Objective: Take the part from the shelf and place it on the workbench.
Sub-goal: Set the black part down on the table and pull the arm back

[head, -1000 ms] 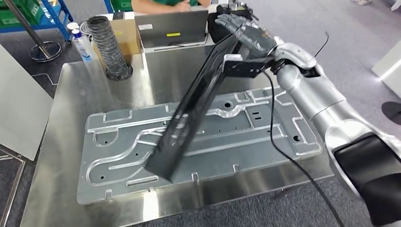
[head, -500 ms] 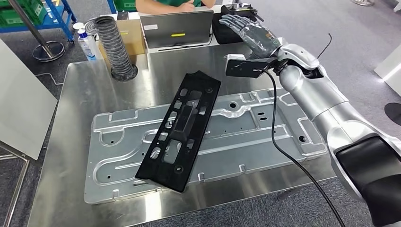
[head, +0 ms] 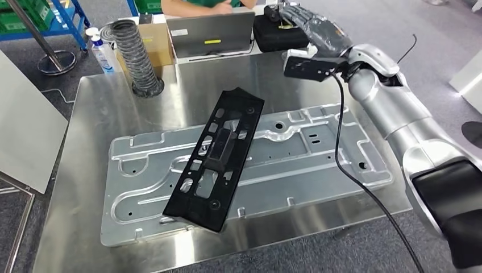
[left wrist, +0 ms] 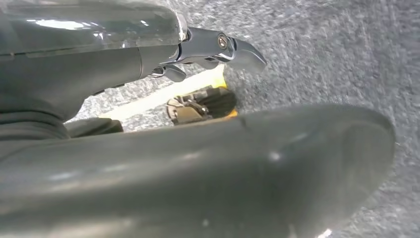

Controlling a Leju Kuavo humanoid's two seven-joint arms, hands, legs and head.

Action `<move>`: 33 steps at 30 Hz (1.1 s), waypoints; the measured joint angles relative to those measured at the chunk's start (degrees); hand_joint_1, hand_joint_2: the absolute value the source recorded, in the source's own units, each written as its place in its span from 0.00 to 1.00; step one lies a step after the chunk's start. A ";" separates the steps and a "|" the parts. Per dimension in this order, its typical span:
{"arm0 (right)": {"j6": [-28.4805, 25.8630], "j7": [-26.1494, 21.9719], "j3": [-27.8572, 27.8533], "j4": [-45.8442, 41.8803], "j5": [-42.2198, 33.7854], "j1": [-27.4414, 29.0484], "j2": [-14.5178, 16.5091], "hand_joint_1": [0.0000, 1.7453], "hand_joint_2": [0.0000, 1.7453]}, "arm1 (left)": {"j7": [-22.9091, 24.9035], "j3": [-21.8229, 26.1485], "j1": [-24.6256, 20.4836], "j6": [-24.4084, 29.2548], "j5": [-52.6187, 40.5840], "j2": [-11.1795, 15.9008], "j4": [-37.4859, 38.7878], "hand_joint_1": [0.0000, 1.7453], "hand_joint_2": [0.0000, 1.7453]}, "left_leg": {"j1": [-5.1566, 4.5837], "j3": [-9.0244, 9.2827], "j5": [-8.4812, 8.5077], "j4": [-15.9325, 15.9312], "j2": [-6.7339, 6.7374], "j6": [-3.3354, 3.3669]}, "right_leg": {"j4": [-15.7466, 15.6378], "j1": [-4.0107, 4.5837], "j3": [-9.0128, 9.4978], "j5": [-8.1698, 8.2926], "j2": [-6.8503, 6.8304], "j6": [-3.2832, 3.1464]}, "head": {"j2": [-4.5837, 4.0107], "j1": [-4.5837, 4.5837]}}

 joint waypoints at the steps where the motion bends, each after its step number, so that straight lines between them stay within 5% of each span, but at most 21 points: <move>1: -0.02 0.04 -0.29 0.03 -0.07 -0.04 -0.15 0.00 0.00 | 0.01 0.02 0.02 -0.08 0.03 0.02 0.00 0.00 0.00 | 0.00 -0.11 0.23 -0.16 -0.03 0.41 | -0.06 -0.08 -0.14 0.13 0.00 0.34 | 0.00 0.00; 4: -0.04 0.04 -1.51 0.05 -0.15 -0.08 -1.15 0.00 0.00 | 0.02 0.04 -0.14 -0.39 -0.04 0.03 0.00 0.00 0.00 | 0.16 -0.31 1.19 -0.95 -0.03 1.75 | 2.98 -0.33 -1.21 -2.95 0.05 1.19 | 0.00 0.01; 6: -0.04 0.05 -2.17 0.11 -0.21 -0.05 -1.84 0.00 0.00 | 0.02 0.04 -0.18 -0.54 -0.13 0.03 0.00 0.00 0.00 | 0.11 -0.74 1.67 -1.07 -0.03 2.15 | 10.09 -0.40 -3.70 -7.56 0.12 1.57 | 0.00 0.02; 8: -0.04 0.07 -2.42 0.21 -0.24 0.21 -2.16 0.00 0.00 | 0.03 0.05 -0.19 -0.61 -0.18 0.04 0.00 0.00 0.00 | 0.01 -1.32 2.16 -1.03 0.03 2.16 | 15.70 -0.47 -5.34 -9.85 0.15 1.78 | 0.00 0.02; 10: -0.05 0.07 -2.67 0.25 -0.24 0.39 -2.38 0.00 0.00 | 0.04 0.06 -0.24 -0.67 -0.26 0.05 0.00 0.00 0.00 | -0.02 -1.96 2.74 -0.99 0.08 1.97 | 13.13 -0.55 -2.86 -8.15 0.14 1.76 | 0.00 0.02; 12: -0.08 0.07 -3.06 0.01 -0.24 0.30 -2.60 0.00 0.00 | 0.06 0.06 -0.30 -0.69 -0.34 0.05 0.00 0.00 0.00 | -0.08 -2.49 3.34 -0.94 0.04 1.60 | 4.86 -0.48 2.51 -5.54 0.18 1.50 | 0.00 0.02; 14: -0.08 0.05 -3.51 -0.41 -0.28 0.18 -2.85 0.00 0.00 | 0.11 0.06 -0.37 -0.69 -0.32 0.05 0.00 0.00 0.00 | -0.17 -2.78 4.11 -1.11 -0.06 1.04 | -0.03 -0.15 5.24 -4.29 0.30 0.96 | 0.00 0.02; 16: 0.03 0.04 -3.79 -0.62 -0.33 0.14 -3.00 0.00 0.00 | 0.14 0.07 -0.30 -0.68 -0.13 0.08 0.00 0.00 0.00 | -0.22 -3.01 5.14 -1.61 -0.15 0.30 | -0.60 0.11 4.82 -3.53 0.35 0.20 | 0.00 0.02; 18: 0.24 0.04 -3.86 -0.65 -0.32 0.15 -2.92 0.00 0.00 | 0.08 0.10 -0.09 -0.67 0.11 0.10 0.00 0.00 0.00 | -0.14 -3.67 4.31 -1.13 -0.15 -0.38 | -0.97 -0.07 4.03 -2.51 0.18 -0.70 | 0.00 0.02; 22: 0.57 0.04 -4.03 -0.66 -0.14 0.14 -2.77 0.00 0.00 | -0.08 0.19 0.09 -0.67 0.48 0.11 0.00 0.00 0.00 | 0.07 -6.44 -3.99 7.12 0.01 -1.12 | -1.20 -0.15 2.12 -0.70 0.01 -1.76 | 0.00 0.01; 25: 0.62 0.04 -4.07 -0.63 -0.10 0.15 -2.77 0.00 0.00 | -0.12 0.21 0.09 -0.67 0.55 0.12 0.00 0.00 0.00 | 0.07 -7.09 -5.60 10.09 0.01 -1.21 | -1.18 -0.07 1.60 -0.31 0.00 -1.82 | 0.00 0.02; 27: 0.65 0.04 -4.34 -0.48 -0.04 0.20 -2.96 0.00 0.00 | -0.19 0.36 0.11 -0.60 0.66 0.17 0.00 0.00 0.00 | -0.17 -3.38 -4.80 9.98 0.00 -0.61 | -1.06 0.32 -0.46 1.32 0.14 -1.85 | 0.00 0.02; 29: 0.47 0.03 -4.87 -0.30 -0.08 0.24 -3.53 0.00 0.00 | -0.33 0.50 0.05 -0.50 0.80 0.39 -0.02 0.00 0.00 | -0.69 3.74 -3.80 3.17 0.03 0.71 | -0.96 0.66 -2.41 3.08 0.15 -1.61 | 0.00 0.02; 30: 0.22 0.01 -5.22 -0.20 -0.19 0.27 -3.96 0.00 0.00 | -0.42 0.52 0.04 -0.48 0.87 0.49 -0.03 0.00 0.00 | -0.90 5.82 -4.04 -0.05 0.02 1.11 | -1.07 0.62 -2.61 3.54 0.03 -1.34 | 0.00 0.02; 33: -0.94 -0.19 -6.69 0.27 -1.05 0.79 -5.64 0.00 0.00 | -0.62 0.57 0.31 -0.46 1.14 0.59 -0.04 0.00 0.00 | -1.14 6.79 -3.24 -3.08 0.00 1.69 | -1.84 0.19 -2.81 4.89 -0.30 -0.34 | 0.00 0.01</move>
